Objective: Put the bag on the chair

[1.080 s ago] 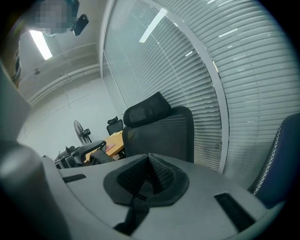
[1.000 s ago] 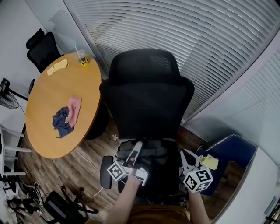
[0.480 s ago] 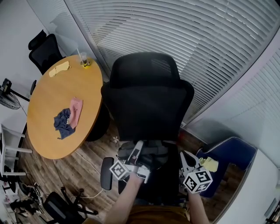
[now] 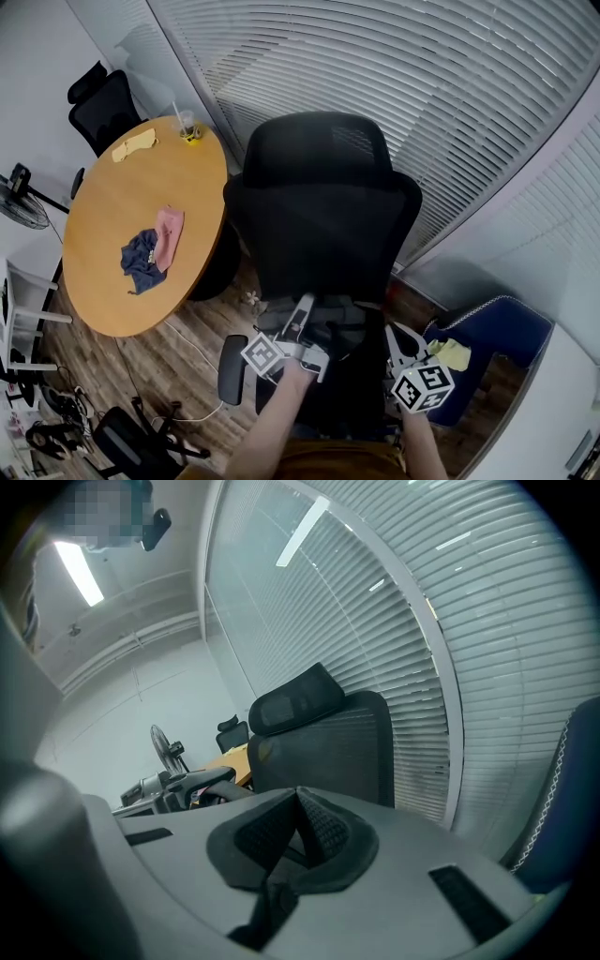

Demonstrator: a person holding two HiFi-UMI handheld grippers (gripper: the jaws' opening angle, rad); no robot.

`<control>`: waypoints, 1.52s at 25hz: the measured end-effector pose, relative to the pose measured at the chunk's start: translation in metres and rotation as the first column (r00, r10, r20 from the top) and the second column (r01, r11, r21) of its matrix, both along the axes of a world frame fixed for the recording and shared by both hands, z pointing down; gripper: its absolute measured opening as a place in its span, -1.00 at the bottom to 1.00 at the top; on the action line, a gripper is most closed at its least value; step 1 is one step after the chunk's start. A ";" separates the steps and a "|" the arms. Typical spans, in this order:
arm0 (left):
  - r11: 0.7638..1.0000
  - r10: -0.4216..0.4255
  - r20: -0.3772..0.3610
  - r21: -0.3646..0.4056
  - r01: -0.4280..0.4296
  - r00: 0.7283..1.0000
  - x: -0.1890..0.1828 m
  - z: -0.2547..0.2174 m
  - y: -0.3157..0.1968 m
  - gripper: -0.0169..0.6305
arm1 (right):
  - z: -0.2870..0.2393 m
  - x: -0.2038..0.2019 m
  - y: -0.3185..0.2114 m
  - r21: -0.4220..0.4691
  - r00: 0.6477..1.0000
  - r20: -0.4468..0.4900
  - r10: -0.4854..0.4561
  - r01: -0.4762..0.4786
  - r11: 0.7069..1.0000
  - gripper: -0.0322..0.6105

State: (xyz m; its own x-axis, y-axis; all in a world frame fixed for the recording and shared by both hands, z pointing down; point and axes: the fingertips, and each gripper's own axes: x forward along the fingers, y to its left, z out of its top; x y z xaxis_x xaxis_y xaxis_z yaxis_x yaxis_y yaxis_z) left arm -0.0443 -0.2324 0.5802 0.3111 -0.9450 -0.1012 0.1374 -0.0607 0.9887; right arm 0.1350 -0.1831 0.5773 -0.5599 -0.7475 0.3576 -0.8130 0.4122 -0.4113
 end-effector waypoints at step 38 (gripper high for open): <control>0.995 -0.032 0.058 -0.092 0.037 0.998 -0.007 0.044 -0.100 -0.88 | 0.008 0.009 -0.016 -0.022 0.999 0.028 0.019 -0.018 1.000 -0.87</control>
